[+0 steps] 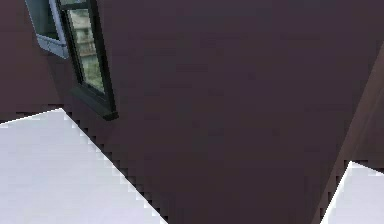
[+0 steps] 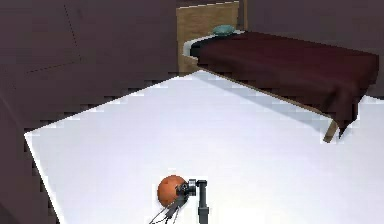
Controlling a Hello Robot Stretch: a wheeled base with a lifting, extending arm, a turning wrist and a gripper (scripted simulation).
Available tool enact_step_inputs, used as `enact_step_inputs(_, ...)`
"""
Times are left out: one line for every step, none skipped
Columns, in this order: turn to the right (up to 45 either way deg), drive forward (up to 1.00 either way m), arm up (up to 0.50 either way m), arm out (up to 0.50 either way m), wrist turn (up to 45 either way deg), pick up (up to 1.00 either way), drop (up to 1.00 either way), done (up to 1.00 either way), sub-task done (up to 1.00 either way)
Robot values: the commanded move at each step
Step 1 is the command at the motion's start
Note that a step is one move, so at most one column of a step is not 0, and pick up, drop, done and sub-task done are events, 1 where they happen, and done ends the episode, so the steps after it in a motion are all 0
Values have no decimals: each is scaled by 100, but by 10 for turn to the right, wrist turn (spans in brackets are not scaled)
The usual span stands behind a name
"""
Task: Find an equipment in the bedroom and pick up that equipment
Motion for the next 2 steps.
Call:
enact_step_inputs(0,0,0,0,450,0,0,0,0)
enact_step_inputs(0,0,0,0,450,0,0,0,0)
